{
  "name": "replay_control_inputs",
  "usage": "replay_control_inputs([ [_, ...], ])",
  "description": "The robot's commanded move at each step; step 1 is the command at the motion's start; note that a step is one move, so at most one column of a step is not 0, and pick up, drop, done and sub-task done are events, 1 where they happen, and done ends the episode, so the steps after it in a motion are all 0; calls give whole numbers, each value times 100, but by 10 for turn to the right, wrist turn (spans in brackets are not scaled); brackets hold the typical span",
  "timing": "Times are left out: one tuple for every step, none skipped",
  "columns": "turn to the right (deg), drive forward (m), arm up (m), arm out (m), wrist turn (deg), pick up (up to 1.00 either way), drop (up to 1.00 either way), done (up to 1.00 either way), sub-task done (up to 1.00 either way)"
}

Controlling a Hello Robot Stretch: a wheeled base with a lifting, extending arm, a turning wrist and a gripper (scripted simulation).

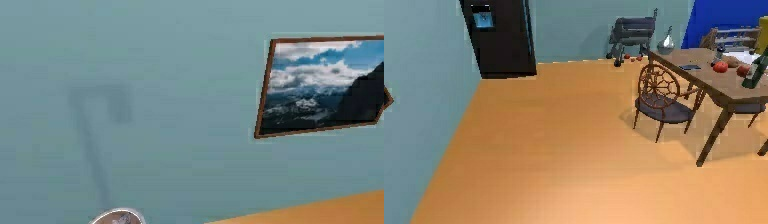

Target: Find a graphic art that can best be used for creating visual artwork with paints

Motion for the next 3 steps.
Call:
replay_control_inputs([
  [0,25,0,0,0,0,0,0,0],
  [390,0,0,0,0,0,0,0,0],
  [0,0,0,0,0,0,0,100,0],
])
